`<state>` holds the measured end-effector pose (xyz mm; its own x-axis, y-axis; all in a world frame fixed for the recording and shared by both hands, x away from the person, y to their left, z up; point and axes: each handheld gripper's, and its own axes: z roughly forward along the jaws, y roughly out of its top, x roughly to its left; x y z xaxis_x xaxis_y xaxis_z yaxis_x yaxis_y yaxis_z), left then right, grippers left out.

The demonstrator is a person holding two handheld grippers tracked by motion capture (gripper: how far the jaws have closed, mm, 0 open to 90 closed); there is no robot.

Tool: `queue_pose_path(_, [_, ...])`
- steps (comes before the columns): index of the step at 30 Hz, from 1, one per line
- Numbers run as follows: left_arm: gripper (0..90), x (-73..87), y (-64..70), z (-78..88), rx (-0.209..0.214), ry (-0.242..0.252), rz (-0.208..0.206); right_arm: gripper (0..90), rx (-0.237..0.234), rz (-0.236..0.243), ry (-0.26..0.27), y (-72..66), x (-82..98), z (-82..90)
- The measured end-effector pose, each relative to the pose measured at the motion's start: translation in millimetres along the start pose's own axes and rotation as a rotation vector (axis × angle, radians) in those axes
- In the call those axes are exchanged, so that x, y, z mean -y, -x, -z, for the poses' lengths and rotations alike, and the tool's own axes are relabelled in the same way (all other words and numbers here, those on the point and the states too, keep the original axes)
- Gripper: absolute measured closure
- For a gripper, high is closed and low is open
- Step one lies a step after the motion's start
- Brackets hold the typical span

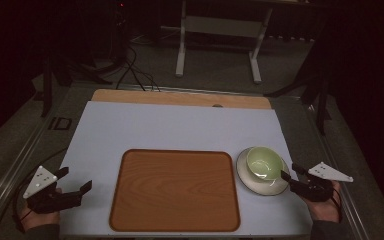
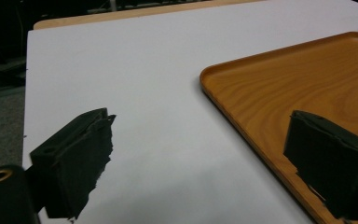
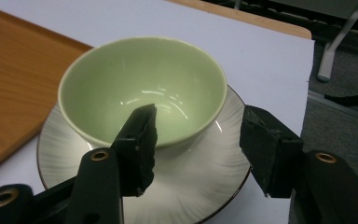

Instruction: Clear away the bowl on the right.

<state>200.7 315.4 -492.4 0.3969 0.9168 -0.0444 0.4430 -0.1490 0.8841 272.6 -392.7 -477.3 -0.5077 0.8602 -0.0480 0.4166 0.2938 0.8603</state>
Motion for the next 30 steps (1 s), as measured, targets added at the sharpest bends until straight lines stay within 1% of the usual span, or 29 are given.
queue_pose_path(5, [9.1,-0.3,-0.4,0.0,0.01,0.002,0.004,45.0,-0.005,-0.011,0.005,0.4,-1.8,-0.4])
queue_pose_path(9, [9.1,-0.3,0.2,0.2,0.021,0.005,-0.006,44.1,-0.004,-0.011,0.008,-0.4,-3.0,-0.3])
queue_pose_path(12, [9.1,-0.4,0.7,-0.5,0.021,0.006,-0.005,42.9,-0.006,-0.01,0.014,-1.0,-4.4,-0.7])
queue_pose_path(16, [9.0,-0.2,0.9,-0.5,0.016,0.008,-0.004,41.1,-0.007,-0.004,0.007,-3.0,-7.2,-3.7])
queue_pose_path(23, [9.0,0.3,-0.1,1.2,0.002,0.017,0.005,39.6,-0.023,0.002,0.005,-3.9,-14.0,-8.8])
queue_pose_path(30, [9.1,0.6,-0.8,2.1,-0.005,0.022,0.007,31.4,-0.011,-0.002,-0.013,-0.8,-21.0,-18.0])
